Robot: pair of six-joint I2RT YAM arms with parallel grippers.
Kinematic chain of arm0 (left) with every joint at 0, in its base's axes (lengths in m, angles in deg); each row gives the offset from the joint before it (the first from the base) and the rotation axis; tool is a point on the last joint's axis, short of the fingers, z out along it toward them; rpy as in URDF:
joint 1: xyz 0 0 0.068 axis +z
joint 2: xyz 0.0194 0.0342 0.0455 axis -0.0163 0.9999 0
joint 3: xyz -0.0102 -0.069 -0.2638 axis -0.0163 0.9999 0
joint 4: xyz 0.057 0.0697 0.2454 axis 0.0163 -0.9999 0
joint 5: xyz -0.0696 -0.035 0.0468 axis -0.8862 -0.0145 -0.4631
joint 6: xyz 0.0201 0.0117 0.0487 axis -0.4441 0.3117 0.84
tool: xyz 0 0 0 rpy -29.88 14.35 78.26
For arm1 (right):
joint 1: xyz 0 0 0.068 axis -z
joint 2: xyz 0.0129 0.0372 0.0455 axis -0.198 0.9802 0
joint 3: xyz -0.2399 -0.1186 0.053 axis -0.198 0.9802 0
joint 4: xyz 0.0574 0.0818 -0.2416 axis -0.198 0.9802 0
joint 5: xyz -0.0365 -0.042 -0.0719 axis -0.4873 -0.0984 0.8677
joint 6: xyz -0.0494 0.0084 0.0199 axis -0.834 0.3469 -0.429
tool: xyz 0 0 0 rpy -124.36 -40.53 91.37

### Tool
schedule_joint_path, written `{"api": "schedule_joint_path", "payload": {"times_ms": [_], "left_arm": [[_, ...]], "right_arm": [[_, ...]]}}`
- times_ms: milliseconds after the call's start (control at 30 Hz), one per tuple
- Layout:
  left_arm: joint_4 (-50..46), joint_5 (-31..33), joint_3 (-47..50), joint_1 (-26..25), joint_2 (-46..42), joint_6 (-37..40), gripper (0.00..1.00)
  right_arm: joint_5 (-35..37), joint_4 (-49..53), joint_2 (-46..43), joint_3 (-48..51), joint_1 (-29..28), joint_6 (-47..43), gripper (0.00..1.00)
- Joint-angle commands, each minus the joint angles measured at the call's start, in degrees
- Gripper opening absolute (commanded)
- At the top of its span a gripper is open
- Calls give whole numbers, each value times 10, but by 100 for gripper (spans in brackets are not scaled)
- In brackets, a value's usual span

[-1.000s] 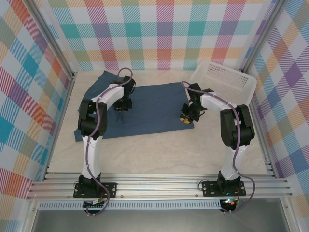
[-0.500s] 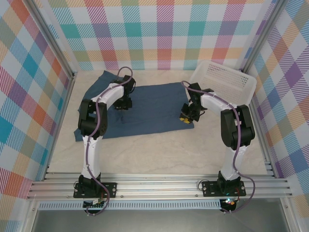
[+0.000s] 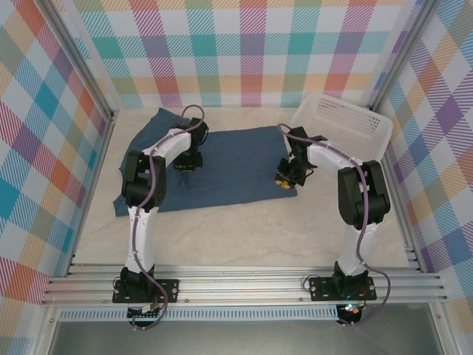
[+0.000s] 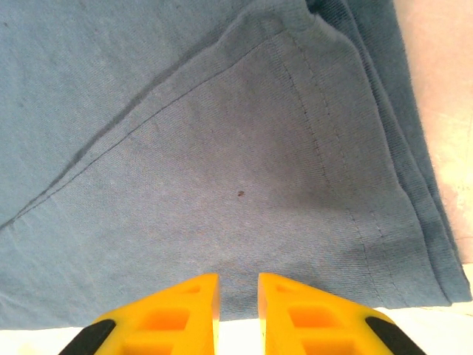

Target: Fold and stack the t-shirts

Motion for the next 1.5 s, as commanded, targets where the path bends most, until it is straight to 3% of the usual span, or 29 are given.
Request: {"api": "schedule_joint_path", "payload": {"times_ms": [0, 667, 833, 1133, 1467], "left_arm": [[-20, 6, -4, 2, -15, -2, 7], [-22, 10, 26, -3, -75, -15, 5], [-14, -5, 36, -4, -75, -11, 0], [27, -48, 66, -18, -102, 14, 0], [60, -46, 97, -23, -125, 17, 0]], "right_arm": [[-7, 12, -19, -7, 2, 1, 21], [-11, 8, -17, -8, 3, 3, 21], [-11, 9, -19, -9, 3, 3, 21], [-10, 9, -25, -1, 3, 2, 21], [-11, 10, -29, 1, 3, 1, 21]]}}
